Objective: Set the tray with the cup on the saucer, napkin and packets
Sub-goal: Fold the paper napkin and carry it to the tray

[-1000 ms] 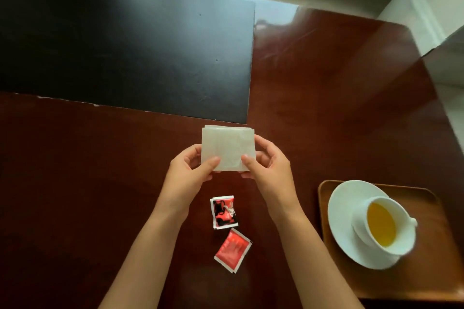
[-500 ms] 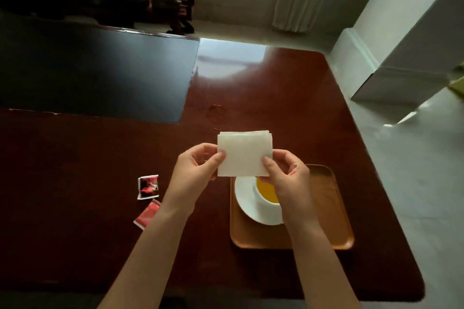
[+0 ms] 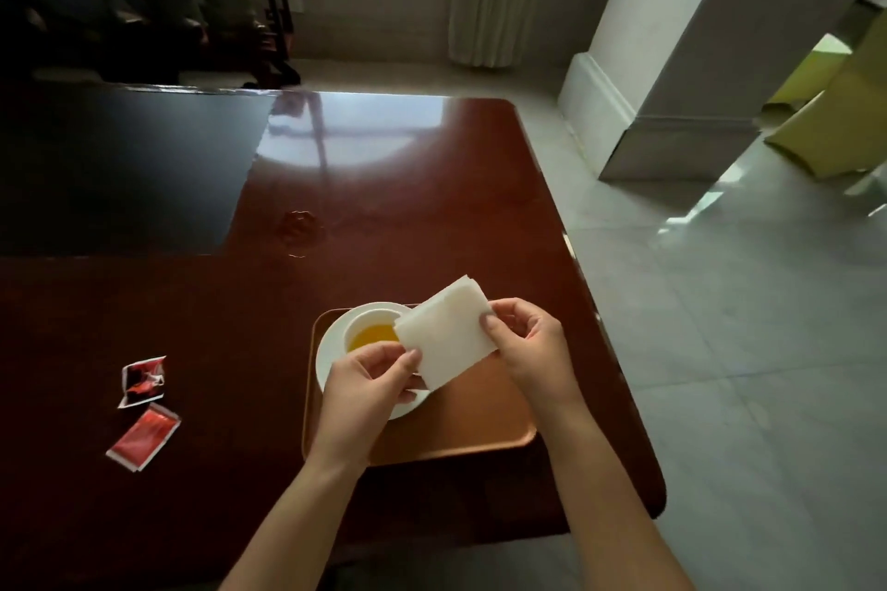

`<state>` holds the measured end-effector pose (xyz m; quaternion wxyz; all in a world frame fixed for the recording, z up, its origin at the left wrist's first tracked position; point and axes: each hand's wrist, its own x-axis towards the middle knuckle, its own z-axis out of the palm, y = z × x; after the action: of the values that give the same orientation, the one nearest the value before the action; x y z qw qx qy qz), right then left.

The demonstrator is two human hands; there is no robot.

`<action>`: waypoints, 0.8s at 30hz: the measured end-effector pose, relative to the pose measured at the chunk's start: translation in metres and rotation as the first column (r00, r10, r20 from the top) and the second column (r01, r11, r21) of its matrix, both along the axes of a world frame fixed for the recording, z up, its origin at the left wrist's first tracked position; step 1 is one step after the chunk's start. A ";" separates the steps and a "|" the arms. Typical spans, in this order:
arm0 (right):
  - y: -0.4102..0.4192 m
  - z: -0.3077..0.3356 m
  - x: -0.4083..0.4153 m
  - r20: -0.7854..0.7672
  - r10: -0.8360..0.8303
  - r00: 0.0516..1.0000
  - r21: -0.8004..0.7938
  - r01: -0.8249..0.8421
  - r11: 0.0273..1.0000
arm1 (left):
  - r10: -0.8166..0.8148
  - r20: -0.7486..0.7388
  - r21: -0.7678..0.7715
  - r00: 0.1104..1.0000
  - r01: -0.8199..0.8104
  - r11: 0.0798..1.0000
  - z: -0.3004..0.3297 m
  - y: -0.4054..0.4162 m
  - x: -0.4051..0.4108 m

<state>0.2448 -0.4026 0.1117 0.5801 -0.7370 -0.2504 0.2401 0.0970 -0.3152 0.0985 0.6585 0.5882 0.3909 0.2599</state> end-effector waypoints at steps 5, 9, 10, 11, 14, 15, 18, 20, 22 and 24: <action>-0.004 -0.020 0.035 0.004 0.016 1.000 -0.144 -0.015 0.989 | 0.002 -0.047 -0.056 0.999 -0.005 0.998 -0.026 -0.002 0.028; -0.001 -0.044 0.068 0.019 0.069 0.997 -0.253 -0.062 0.966 | 0.013 -0.042 -0.185 0.999 -0.020 0.982 -0.053 -0.023 0.051; 0.002 -0.050 0.075 0.026 0.096 0.995 -0.279 -0.085 0.957 | 0.012 -0.049 -0.207 0.999 -0.022 0.978 -0.060 -0.028 0.056; 0.007 -0.057 0.082 0.040 0.134 0.990 -0.309 -0.115 0.944 | 0.015 -0.061 -0.227 0.998 -0.028 0.974 -0.067 -0.032 0.060; 0.028 -0.078 0.103 0.087 0.300 0.950 -0.407 -0.241 0.881 | -0.001 -0.135 -0.240 0.991 -0.031 0.970 -0.091 -0.039 0.075; 0.036 -0.085 0.110 0.092 0.362 0.928 -0.431 -0.291 0.854 | -0.019 -0.177 -0.229 0.984 -0.022 0.973 -0.099 -0.041 0.078; 0.050 -0.103 0.125 0.124 0.520 0.845 -0.497 -0.401 0.770 | -0.030 -0.273 -0.231 0.961 -0.035 0.972 -0.117 -0.047 0.088; 0.054 -0.113 0.133 0.165 0.577 0.800 -0.515 -0.429 0.742 | -0.002 -0.313 -0.250 0.950 -0.080 0.965 -0.124 -0.050 0.092; 0.057 -0.121 0.139 0.192 0.597 0.779 -0.509 -0.441 0.739 | 0.004 -0.355 -0.248 0.935 -0.098 0.964 -0.128 -0.052 0.096; 0.059 -0.127 0.141 0.238 0.597 0.766 -0.503 -0.428 0.751 | 0.002 -0.402 -0.166 0.916 -0.075 0.983 -0.129 -0.054 0.097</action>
<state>0.3857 -0.3431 -0.0151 0.2562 -0.7757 -0.4977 0.2914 0.1936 -0.3692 -0.0309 0.6093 0.5597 0.5506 0.1112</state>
